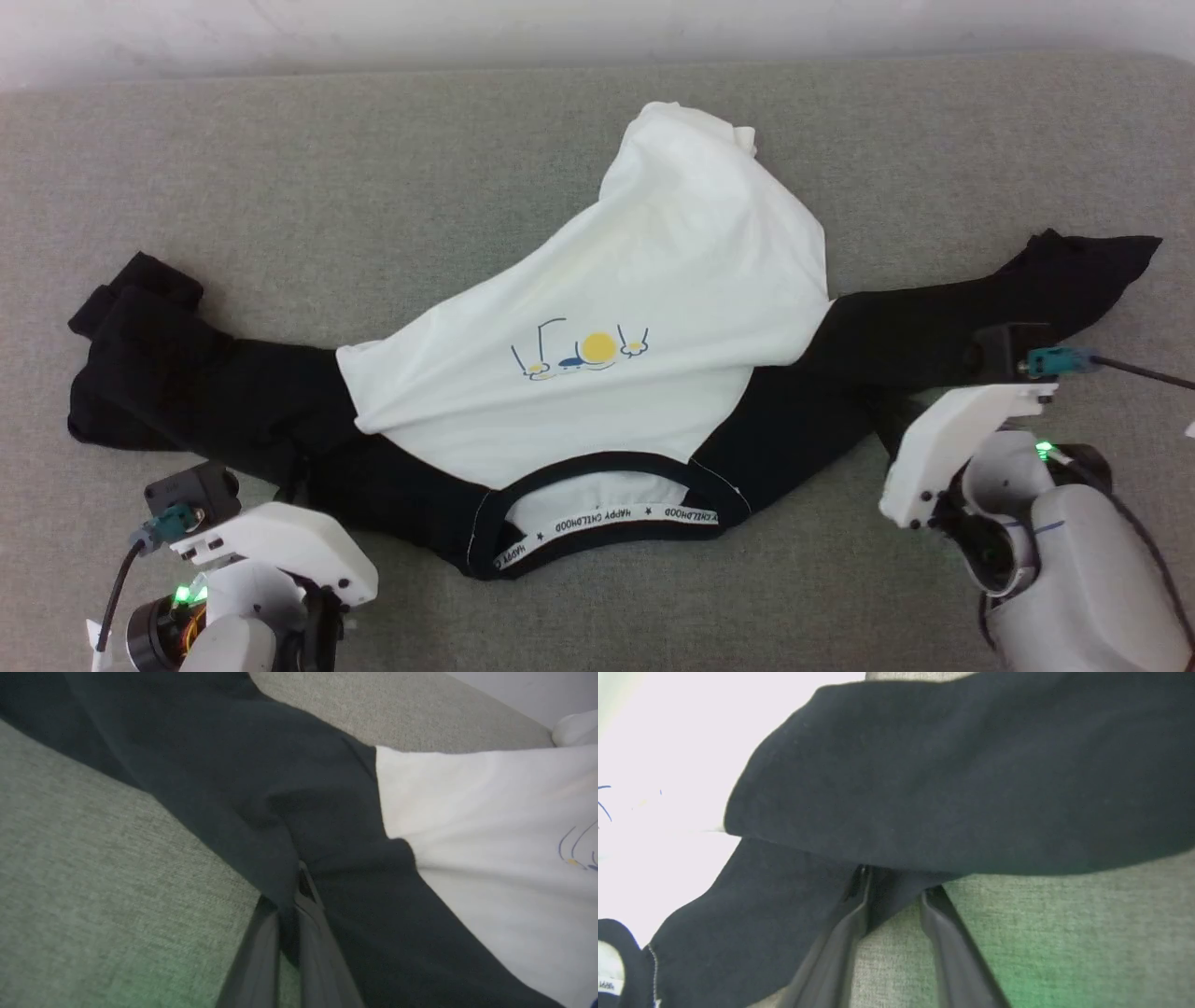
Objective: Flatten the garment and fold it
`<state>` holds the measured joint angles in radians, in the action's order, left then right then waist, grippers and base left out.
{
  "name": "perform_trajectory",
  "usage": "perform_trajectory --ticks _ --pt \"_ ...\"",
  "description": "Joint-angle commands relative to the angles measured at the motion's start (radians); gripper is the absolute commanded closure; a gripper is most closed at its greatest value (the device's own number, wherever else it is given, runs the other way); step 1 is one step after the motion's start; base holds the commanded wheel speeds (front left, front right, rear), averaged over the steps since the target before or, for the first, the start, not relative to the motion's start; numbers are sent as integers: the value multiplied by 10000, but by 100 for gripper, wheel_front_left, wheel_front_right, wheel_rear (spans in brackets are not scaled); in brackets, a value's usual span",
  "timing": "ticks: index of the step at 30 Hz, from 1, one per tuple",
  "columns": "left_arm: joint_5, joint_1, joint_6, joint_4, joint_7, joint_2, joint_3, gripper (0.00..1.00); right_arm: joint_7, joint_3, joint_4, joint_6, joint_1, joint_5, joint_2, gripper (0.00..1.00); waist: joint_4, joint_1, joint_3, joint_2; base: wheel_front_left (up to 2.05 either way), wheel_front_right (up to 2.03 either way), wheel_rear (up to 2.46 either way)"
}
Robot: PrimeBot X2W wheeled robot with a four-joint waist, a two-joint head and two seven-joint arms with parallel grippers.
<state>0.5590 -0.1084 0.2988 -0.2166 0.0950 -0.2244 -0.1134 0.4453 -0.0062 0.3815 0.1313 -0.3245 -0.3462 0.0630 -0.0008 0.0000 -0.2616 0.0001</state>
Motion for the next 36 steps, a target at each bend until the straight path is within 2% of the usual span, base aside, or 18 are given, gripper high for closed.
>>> perform_trajectory --ticks 1,5,7,11,18,20,22,27,31,36 --pt "98 67 -38 -364 121 62 -85 100 33 248 279 -6 152 -102 -128 100 -19 0 37 -1 0 0 0" --pt "155 164 -103 -249 -115 54 -30 100 -778 493 -38 -6 365 -676 -128 100 -116 0 297 -1 0 0 0" --pt "230 294 -162 170 -424 48 106 100 -1134 534 -611 -6 688 -785 -128 100 -203 0 539 -1 0 0 0" --pt "507 519 -360 1354 -704 48 336 100 -1174 361 -2142 -6 1340 -738 -128 100 -328 0 940 -1 0 0 0" --pt "1088 540 -715 4374 -330 -204 564 100 115 -214 -5864 -6 2022 203 -113 100 -566 0 1415 -1 0 0 0" --pt "1317 283 -825 5113 -10 -341 599 100 659 -310 -6691 -6 1875 369 63 100 -629 0 1448 -1 0 0 0" --pt "1621 -121 -884 5712 405 -467 660 100 1167 -402 -7234 -6 1545 677 517 100 -679 0 1397 -1 0 0 0" --pt "1957 -1756 -866 6178 1430 -978 761 100 2050 -497 -7368 -6 -55 716 1660 100 -728 0 894 -1 0 0 0" --pt "2138 -3601 -716 5647 1886 -1091 851 100 2489 -233 -6935 -6 -1823 712 2500 100 -763 0 158 -1 0 0 0" --pt "1738 -6058 -447 4473 2110 -1375 851 100 2508 387 -5765 -6 -4481 754 3170 100 -858 0 -922 -1 0 0 0"
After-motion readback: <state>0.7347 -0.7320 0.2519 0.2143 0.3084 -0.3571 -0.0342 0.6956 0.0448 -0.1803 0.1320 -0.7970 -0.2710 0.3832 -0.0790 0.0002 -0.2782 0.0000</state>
